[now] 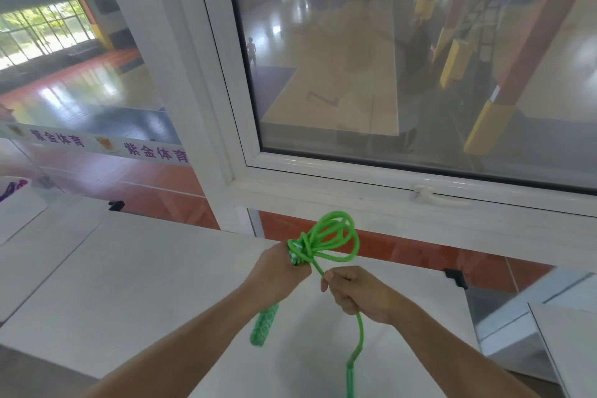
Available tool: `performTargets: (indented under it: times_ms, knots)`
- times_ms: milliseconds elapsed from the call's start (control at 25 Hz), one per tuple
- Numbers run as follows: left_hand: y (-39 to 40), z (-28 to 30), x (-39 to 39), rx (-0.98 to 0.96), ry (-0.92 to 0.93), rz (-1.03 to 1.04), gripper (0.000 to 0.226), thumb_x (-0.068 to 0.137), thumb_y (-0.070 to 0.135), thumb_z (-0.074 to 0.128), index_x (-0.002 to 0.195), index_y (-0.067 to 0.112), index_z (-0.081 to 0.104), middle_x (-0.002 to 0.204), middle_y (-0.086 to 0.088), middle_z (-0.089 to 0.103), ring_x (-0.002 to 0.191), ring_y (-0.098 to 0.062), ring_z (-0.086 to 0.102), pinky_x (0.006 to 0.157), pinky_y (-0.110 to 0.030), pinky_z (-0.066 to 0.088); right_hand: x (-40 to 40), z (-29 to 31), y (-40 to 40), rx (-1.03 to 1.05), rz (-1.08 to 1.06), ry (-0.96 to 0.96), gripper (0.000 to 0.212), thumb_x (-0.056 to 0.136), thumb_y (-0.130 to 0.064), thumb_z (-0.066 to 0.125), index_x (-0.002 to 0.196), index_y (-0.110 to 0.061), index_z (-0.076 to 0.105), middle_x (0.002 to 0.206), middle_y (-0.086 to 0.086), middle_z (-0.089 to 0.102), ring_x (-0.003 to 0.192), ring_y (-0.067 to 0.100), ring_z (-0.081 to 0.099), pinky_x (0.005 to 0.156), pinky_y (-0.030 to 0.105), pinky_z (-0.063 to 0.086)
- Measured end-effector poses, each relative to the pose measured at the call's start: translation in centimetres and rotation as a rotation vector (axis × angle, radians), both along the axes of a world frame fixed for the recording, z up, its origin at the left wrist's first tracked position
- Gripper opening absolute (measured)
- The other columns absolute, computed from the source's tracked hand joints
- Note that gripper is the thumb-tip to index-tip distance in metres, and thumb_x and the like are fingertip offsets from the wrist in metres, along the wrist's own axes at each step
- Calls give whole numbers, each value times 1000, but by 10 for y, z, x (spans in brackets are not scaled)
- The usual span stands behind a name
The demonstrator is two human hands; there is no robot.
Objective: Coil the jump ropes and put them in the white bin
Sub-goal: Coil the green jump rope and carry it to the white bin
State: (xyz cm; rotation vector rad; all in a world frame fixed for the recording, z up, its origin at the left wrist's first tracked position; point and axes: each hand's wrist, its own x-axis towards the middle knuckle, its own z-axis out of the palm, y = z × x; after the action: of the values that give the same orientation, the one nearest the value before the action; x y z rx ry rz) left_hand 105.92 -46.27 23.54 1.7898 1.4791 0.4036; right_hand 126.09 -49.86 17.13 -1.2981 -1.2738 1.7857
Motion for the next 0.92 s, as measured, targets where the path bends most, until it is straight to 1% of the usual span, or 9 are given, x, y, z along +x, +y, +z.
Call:
performTargets:
  times_ms: [80, 200, 320, 400, 480, 560, 680, 760, 920]
  knots:
    - [15, -19, 1, 28, 105, 22, 5, 85, 21, 59, 89, 22, 57, 81, 0, 63, 64, -14, 57, 50, -24, 41, -13, 5, -1, 121, 31, -289, 28, 105, -30, 47, 93, -15, 68, 59, -7, 42, 49, 9, 35, 51, 23, 28]
    - [29, -47, -1, 85, 365, -38, 19, 93, 19, 55, 109, 8, 53, 102, -12, 65, 87, -29, 65, 65, -30, 46, -23, 21, -5, 401, 315, -770, 30, 104, -28, 41, 100, -15, 68, 89, -5, 65, 76, 7, 55, 69, 15, 42]
    - [30, -59, -12, 175, 724, -290, 19, 95, 11, 48, 114, 8, 48, 113, -13, 64, 103, -35, 65, 77, -39, 49, -22, 54, -9, 576, 473, -915, 35, 101, -38, 47, 82, -12, 59, 77, 1, 60, 76, 21, 57, 73, 39, 46]
    - [23, -57, -17, 217, 764, -559, 19, 95, 13, 47, 114, 10, 50, 112, -12, 64, 103, -35, 64, 82, -42, 51, -13, 79, 0, 667, 468, -921, 31, 100, -39, 51, 78, -18, 58, 69, -7, 56, 72, 14, 55, 68, 35, 43]
    - [9, -47, -20, 266, 635, -787, 16, 96, 24, 52, 110, 15, 55, 109, -7, 64, 101, -28, 63, 83, -35, 48, 2, 90, 19, 644, 410, -849, 24, 99, -39, 55, 88, -23, 69, 73, -17, 59, 76, 4, 55, 72, 27, 43]
    - [-7, -27, -17, 260, 408, -820, 15, 96, 30, 58, 105, 19, 59, 103, 1, 64, 93, -15, 60, 76, -21, 43, 17, 88, 32, 543, 327, -748, 20, 97, -40, 59, 99, -27, 75, 88, -18, 68, 87, 1, 61, 84, 26, 48]
    - [-17, 0, -14, 225, 57, -535, 7, 89, 22, 66, 90, 24, 60, 82, 16, 62, 71, 1, 55, 64, -11, 40, 35, 71, 26, 459, 188, -476, 14, 98, -21, 62, 98, -20, 75, 93, -12, 74, 88, 5, 68, 83, 26, 52]
    - [-15, 8, -12, 170, -78, -290, 10, 85, 23, 67, 82, 28, 59, 70, 14, 63, 60, 1, 53, 57, -17, 43, 33, 58, 13, 330, 40, -244, 22, 96, 3, 57, 94, -16, 69, 71, -9, 69, 68, 9, 64, 68, 23, 49]
    - [11, -3, -2, 10, -161, 37, 8, 82, 24, 62, 76, 25, 56, 63, 5, 62, 54, -12, 53, 53, -28, 44, -3, 32, -4, 203, 30, -357, 26, 104, -16, 41, 93, -11, 64, 56, -7, 44, 45, 8, 38, 49, 23, 32]
